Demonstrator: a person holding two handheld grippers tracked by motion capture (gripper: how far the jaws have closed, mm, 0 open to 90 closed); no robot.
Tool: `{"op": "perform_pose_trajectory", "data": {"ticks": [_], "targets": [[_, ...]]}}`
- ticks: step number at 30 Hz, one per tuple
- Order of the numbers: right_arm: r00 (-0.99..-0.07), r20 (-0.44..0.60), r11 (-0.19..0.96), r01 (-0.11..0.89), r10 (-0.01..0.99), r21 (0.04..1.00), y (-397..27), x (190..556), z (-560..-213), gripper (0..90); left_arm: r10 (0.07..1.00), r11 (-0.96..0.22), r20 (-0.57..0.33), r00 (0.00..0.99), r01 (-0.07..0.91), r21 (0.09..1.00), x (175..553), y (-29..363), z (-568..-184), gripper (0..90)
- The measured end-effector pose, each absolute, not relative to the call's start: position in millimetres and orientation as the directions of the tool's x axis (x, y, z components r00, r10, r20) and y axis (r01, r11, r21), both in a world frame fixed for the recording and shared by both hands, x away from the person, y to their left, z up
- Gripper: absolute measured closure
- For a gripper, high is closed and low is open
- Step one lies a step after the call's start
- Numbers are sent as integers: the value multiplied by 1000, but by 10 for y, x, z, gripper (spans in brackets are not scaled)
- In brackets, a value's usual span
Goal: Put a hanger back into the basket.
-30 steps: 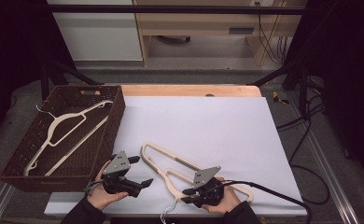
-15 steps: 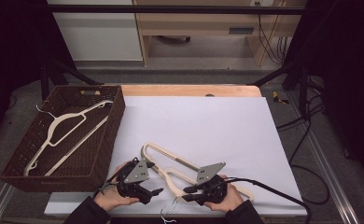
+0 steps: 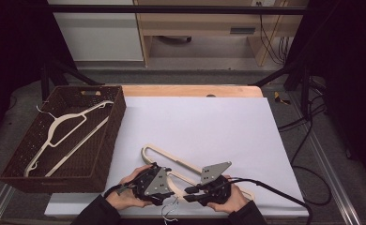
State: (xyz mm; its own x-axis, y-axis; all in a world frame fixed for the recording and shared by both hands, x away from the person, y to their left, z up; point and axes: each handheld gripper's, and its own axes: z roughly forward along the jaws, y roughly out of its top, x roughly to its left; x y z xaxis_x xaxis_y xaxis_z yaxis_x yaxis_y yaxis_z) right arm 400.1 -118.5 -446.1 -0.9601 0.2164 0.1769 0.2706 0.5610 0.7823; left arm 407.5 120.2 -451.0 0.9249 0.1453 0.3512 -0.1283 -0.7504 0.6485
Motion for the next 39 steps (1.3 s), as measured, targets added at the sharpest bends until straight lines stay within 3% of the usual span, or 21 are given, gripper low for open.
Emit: {"op": "perform_pose_trajectory", "data": {"ticks": [9,16,23,31,39], "targets": [[-962,177,557,266,210,786,-1194,3993,-4446,724,99,-760,406,908,-195,620,4039,1139,-4545,522],[-961,170,549,264,217,793,-1213,3982,-4415,720,84,-750,441,893,-235,619,4010,1147,-4534,586],[-947,140,487,271,289,830,-1423,3986,-4291,609,71,-744,453,889,-256,618,4004,1147,-4500,618],[-830,110,301,317,547,899,-1949,4047,-4066,361,68,-732,457,887,-266,627,4042,1062,-4334,696],[-687,85,196,320,721,927,-2289,4047,-3967,176,77,-739,451,889,-253,625,4133,1001,-4216,729]]}}
